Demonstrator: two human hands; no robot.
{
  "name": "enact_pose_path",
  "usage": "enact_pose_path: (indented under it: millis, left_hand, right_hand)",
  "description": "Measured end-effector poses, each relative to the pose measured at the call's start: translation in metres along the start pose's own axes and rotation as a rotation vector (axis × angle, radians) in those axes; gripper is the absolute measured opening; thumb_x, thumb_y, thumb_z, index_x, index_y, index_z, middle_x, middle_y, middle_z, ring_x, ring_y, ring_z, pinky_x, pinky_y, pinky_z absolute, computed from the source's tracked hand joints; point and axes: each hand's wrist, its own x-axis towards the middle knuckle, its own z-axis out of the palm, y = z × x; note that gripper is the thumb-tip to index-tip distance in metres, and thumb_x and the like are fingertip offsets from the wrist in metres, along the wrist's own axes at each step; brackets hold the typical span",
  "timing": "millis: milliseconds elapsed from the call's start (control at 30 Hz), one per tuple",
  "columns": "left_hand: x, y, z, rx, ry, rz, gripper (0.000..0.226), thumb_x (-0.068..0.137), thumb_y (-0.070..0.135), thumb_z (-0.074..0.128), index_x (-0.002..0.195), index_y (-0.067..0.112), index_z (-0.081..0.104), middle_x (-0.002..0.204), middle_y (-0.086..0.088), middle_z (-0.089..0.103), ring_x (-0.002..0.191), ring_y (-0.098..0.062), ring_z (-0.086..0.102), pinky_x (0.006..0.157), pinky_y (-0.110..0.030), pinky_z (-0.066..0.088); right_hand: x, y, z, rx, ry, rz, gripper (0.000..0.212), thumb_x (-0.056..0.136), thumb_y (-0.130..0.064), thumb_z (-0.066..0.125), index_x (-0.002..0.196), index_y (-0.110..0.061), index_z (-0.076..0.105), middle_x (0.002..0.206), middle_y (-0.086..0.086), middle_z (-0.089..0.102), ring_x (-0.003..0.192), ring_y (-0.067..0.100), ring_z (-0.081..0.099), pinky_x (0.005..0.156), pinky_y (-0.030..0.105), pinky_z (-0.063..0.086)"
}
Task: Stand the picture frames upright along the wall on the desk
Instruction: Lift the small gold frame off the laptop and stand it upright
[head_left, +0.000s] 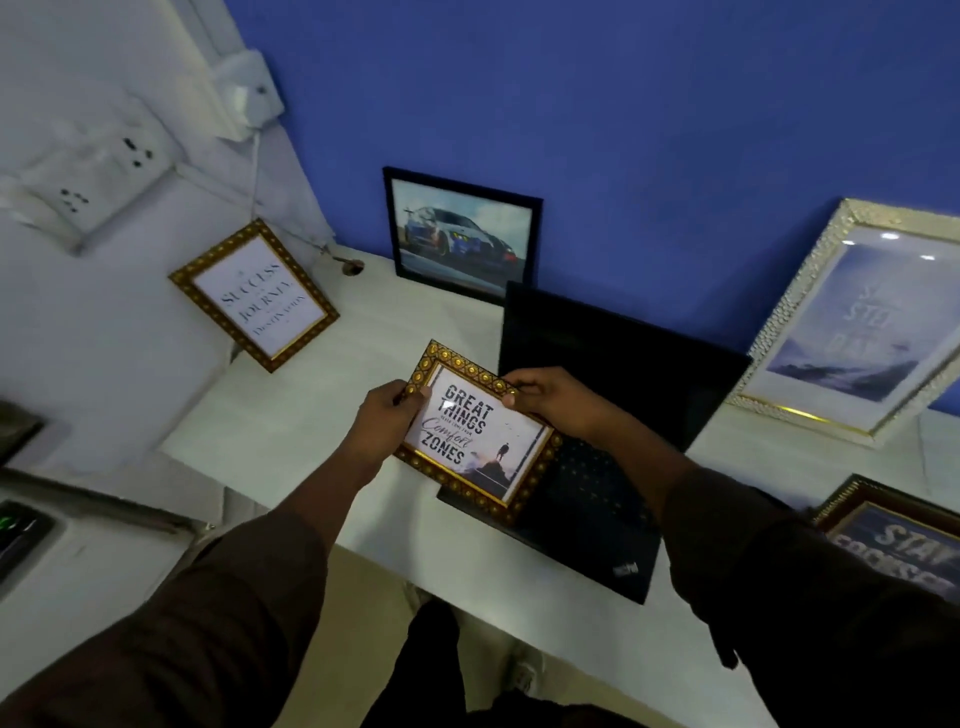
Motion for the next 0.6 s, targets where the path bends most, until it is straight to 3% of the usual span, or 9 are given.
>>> enact_pose_path:
  millis: [100,200,300,433,533,600]
  left_hand:
    - [0.006,-0.006,-0.028,-0.153,0.098,-0.023,0.030,0.098,0.038,0.055,0.105,0.014,0.071,0.097,-0.005,0.078,0.092,-0.027,0.075,0.079,-0.043,0.062]
    - [0.020,-0.015,-0.054,-0.373,0.202,-0.088,0.028,0.099,0.036,0.056,0.106,0.014,0.072,0.097,-0.007,0.079,0.090,-0.029,0.076,0.082,-0.049,0.062]
    - [0.038,-0.024,-0.079,-0.536,0.237,-0.147,0.027,0.099,0.037,0.056,0.112,0.019,0.072,0.104,-0.008,0.079,0.093,-0.030,0.076,0.087,-0.057,0.059]
    - [0.061,-0.035,-0.107,-0.802,0.168,-0.218,0.053,0.099,0.056,0.042,0.125,0.018,0.067,0.116,-0.012,0.076,0.102,-0.032,0.074,0.095,-0.058,0.054]
    - [0.079,-0.052,-0.133,-0.979,-0.030,-0.343,0.084,0.088,0.079,0.026,0.132,0.019,0.065,0.128,-0.016,0.070,0.117,-0.039,0.066,0.101,-0.058,0.048]
    - [0.091,-0.060,-0.145,-0.947,-0.156,-0.373,0.088,0.083,0.085,0.025,0.131,0.024,0.066,0.129,-0.013,0.069,0.119,-0.040,0.065,0.100,-0.057,0.049]
  right_hand:
    - [0.031,-0.021,0.011,0.094,0.129,-0.031,0.022,0.093,-0.024,0.068,0.110,-0.010,0.074,0.105,0.008,0.077,0.096,0.022,0.074,0.086,0.035,0.058]
    - [0.057,-0.039,0.028,0.326,0.222,0.029,0.030,0.096,-0.032,0.063,0.114,-0.009,0.072,0.105,0.011,0.075,0.094,0.024,0.068,0.081,0.036,0.055]
    - [0.089,-0.048,0.056,0.419,0.221,0.124,0.040,0.100,-0.042,0.054,0.118,-0.011,0.071,0.109,0.015,0.076,0.097,0.027,0.072,0.093,0.045,0.055]
    - [0.130,-0.060,0.094,0.446,0.336,0.142,0.036,0.104,-0.036,0.046,0.107,-0.014,0.074,0.098,0.009,0.080,0.091,0.031,0.076,0.086,0.045,0.061]
    - [0.155,-0.064,0.108,0.405,0.356,0.153,0.037,0.103,-0.035,0.046,0.097,-0.014,0.075,0.092,0.008,0.080,0.088,0.031,0.077,0.080,0.044,0.062]
    - [0.173,-0.066,0.117,0.368,0.336,0.157,0.039,0.101,-0.039,0.046,0.101,-0.012,0.075,0.097,0.012,0.079,0.091,0.033,0.076,0.082,0.049,0.061]
